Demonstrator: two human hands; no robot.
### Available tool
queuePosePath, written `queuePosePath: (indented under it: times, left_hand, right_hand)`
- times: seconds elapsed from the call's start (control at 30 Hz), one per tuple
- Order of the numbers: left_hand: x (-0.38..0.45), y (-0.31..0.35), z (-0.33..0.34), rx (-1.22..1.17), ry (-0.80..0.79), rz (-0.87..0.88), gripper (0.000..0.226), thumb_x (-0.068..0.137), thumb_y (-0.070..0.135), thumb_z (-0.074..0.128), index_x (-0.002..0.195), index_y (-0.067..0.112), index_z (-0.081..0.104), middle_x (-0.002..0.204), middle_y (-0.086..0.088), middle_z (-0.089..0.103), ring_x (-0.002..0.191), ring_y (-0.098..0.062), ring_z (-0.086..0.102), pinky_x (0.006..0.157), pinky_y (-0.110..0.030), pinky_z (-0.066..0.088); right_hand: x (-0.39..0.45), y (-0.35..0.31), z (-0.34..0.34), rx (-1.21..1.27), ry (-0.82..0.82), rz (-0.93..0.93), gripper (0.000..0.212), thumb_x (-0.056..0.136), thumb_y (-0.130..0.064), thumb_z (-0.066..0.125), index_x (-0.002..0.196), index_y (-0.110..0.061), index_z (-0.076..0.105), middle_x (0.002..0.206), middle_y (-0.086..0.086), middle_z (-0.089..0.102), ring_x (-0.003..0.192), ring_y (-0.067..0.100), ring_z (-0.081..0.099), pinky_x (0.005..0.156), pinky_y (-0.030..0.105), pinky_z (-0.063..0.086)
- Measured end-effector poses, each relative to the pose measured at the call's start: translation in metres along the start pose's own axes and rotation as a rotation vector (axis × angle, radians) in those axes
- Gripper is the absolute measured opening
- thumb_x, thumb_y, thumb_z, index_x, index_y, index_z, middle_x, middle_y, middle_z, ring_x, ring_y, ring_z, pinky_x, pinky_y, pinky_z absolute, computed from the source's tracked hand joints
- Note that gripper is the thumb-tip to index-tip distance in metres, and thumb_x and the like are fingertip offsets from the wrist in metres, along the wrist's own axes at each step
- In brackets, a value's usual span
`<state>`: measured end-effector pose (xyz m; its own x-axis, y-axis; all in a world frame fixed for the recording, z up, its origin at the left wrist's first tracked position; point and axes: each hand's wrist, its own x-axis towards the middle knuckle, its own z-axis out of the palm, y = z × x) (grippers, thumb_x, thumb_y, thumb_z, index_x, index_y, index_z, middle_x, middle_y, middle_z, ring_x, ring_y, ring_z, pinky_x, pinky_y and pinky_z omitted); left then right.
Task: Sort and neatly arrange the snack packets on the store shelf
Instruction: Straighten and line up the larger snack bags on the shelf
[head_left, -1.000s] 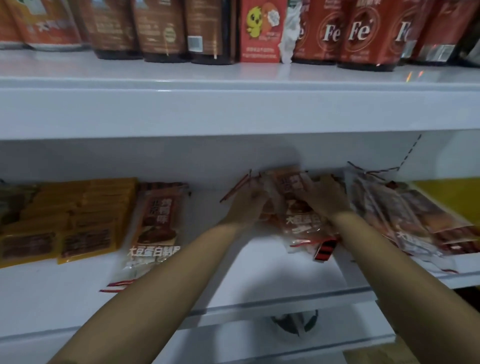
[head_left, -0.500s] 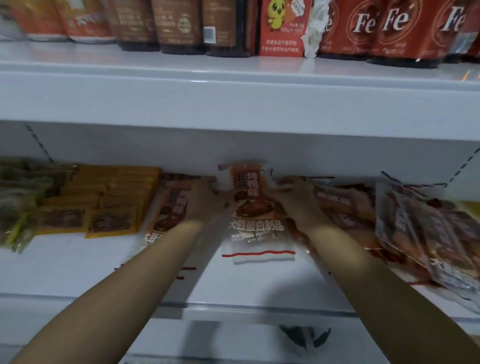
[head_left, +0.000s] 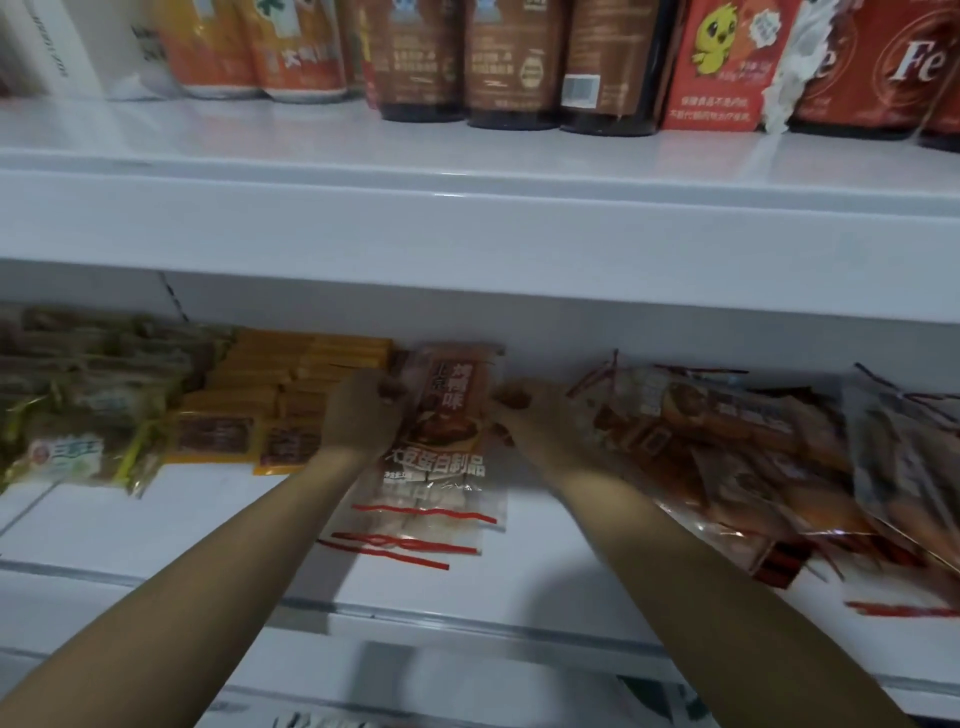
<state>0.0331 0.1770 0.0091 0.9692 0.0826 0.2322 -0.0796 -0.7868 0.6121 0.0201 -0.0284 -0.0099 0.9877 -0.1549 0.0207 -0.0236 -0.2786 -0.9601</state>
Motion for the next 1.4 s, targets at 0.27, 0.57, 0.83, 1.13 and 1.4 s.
queuePosePath:
  times: [0.27, 0.57, 0.83, 1.13, 1.4]
  left_hand:
    - [0.003, -0.029, -0.005, 0.162, -0.051, 0.024, 0.023, 0.094, 0.024, 0.063, 0.081, 0.012, 0.078, 0.081, -0.008, 0.075, 0.082, -0.030, 0.070, 0.066, -0.032, 0.049]
    - [-0.008, 0.016, -0.002, 0.017, 0.085, 0.306, 0.020, 0.095, 0.015, 0.059, 0.077, 0.017, 0.066, 0.069, 0.000, 0.061, 0.079, -0.031, 0.063, 0.071, -0.036, 0.049]
    - [-0.024, 0.092, 0.054, -0.328, -0.334, 0.283, 0.010, 0.082, 0.026, 0.066, 0.084, 0.035, 0.071, 0.087, 0.010, 0.073, 0.087, -0.012, 0.070, 0.096, -0.033, 0.052]
    - [-0.053, 0.139, 0.083, -1.449, -0.760, -0.478, 0.058, 0.090, 0.064, 0.050, 0.106, 0.012, 0.068, 0.102, -0.014, 0.072, 0.093, -0.028, 0.066, 0.091, -0.041, 0.046]
    - [-0.054, 0.113, 0.062, -1.912, -0.924, -0.436, 0.072, 0.089, 0.059, 0.043, 0.130, 0.002, 0.058, 0.116, -0.022, 0.070, 0.104, -0.035, 0.068, 0.103, -0.040, 0.045]
  right_hand:
    - [0.002, 0.005, 0.030, -0.150, 0.046, -0.023, 0.008, 0.066, -0.033, 0.078, 0.070, -0.033, 0.071, 0.068, -0.007, 0.074, 0.069, 0.018, 0.073, 0.075, 0.049, 0.062]
    - [-0.017, 0.003, -0.053, -0.851, 0.316, -0.370, 0.037, 0.076, -0.023, 0.064, 0.112, -0.021, 0.063, 0.106, 0.006, 0.061, 0.100, 0.031, 0.059, 0.088, 0.042, 0.049]
    - [-0.032, 0.012, -0.128, -1.061, 0.286, -0.022, 0.076, 0.066, -0.056, 0.025, 0.116, -0.023, 0.071, 0.132, 0.012, 0.064, 0.126, 0.038, 0.055, 0.105, 0.051, 0.044]
    - [-0.066, -0.006, -0.104, -0.726, 0.556, -0.474, 0.034, 0.084, -0.022, 0.045, 0.098, -0.014, 0.075, 0.099, 0.010, 0.073, 0.090, 0.035, 0.069, 0.076, 0.038, 0.054]
    - [-0.102, 0.019, -0.090, -0.469, 0.402, -0.713, 0.033, 0.083, 0.004, 0.050, 0.104, -0.012, 0.070, 0.104, 0.007, 0.069, 0.099, 0.026, 0.062, 0.089, 0.017, 0.042]
